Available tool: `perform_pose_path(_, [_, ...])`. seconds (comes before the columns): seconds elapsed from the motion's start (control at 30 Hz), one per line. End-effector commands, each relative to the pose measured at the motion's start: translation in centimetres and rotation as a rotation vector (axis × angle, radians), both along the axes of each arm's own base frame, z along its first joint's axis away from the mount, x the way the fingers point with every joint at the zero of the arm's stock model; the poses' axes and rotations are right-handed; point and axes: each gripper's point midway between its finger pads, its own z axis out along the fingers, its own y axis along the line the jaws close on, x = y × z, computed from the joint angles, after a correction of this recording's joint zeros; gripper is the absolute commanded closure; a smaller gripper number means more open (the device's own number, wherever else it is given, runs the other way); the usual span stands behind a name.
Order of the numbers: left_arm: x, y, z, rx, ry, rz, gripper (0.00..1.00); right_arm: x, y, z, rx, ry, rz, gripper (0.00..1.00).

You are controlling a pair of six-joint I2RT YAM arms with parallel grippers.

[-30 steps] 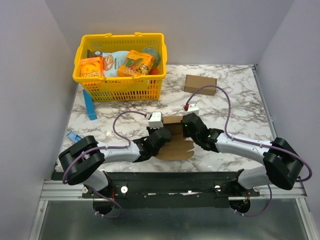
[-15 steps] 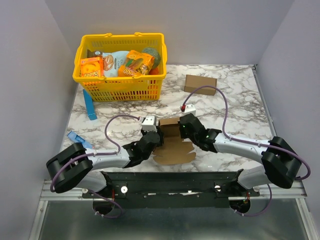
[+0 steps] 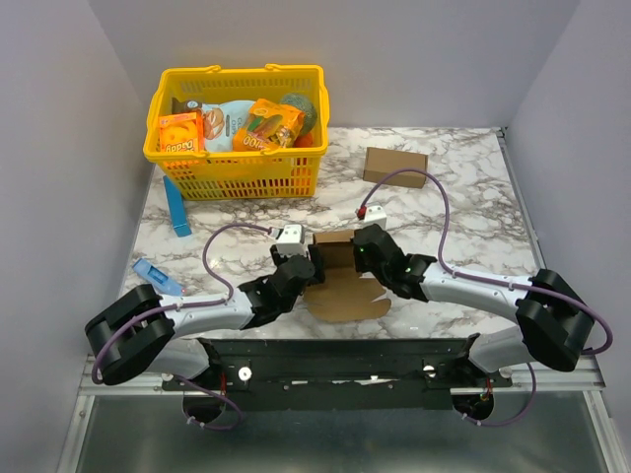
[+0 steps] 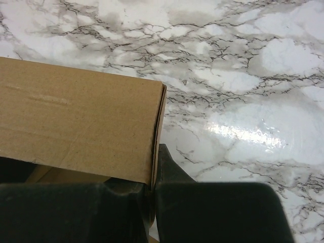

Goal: Fold the paper box

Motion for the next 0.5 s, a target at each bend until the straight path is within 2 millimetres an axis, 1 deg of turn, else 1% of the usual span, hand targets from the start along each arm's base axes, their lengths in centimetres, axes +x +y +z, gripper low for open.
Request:
perform_pose_path(0.0, [1.2, 1.5, 1.2, -0.005, -0.056, 0.076, 0.28, 0.2, 0.0, 0.0, -0.025, -0.007, -0.019, 0.99])
perform_pose_path(0.17, [1.6, 0.7, 2.0, -0.025, -0.073, 0.062, 0.22, 0.2, 0.2, 0.0, -0.026, -0.005, -0.011, 0.99])
perform_pose_path(0.3, [1.9, 0.4, 2.7, -0.042, -0.089, 0.055, 0.20, 0.1, 0.3, 0.0, -0.026, -0.006, -0.010, 0.99])
perform_pose_path(0.33, [2.0, 0.5, 2.6, -0.038, -0.089, 0.054, 0.20, 0.1, 0.4, 0.0, -0.025, -0.005, -0.007, 0.99])
perform_pose_path(0.37, [2.2, 0.6, 2.5, -0.034, -0.086, 0.058, 0.24, 0.1, 0.4, 0.1, -0.024, -0.006, -0.009, 0.99])
perform_pose_path(0.43, [2.3, 0.6, 2.3, -0.032, -0.080, 0.056, 0.29, 0.0, 0.5, 0.1, -0.024, -0.007, -0.004, 0.99])
perform_pose_path(0.47, [2.3, 0.6, 2.0, -0.027, -0.075, 0.055, 0.36, 0.0, 0.5, 0.1, -0.026, -0.007, -0.005, 0.99])
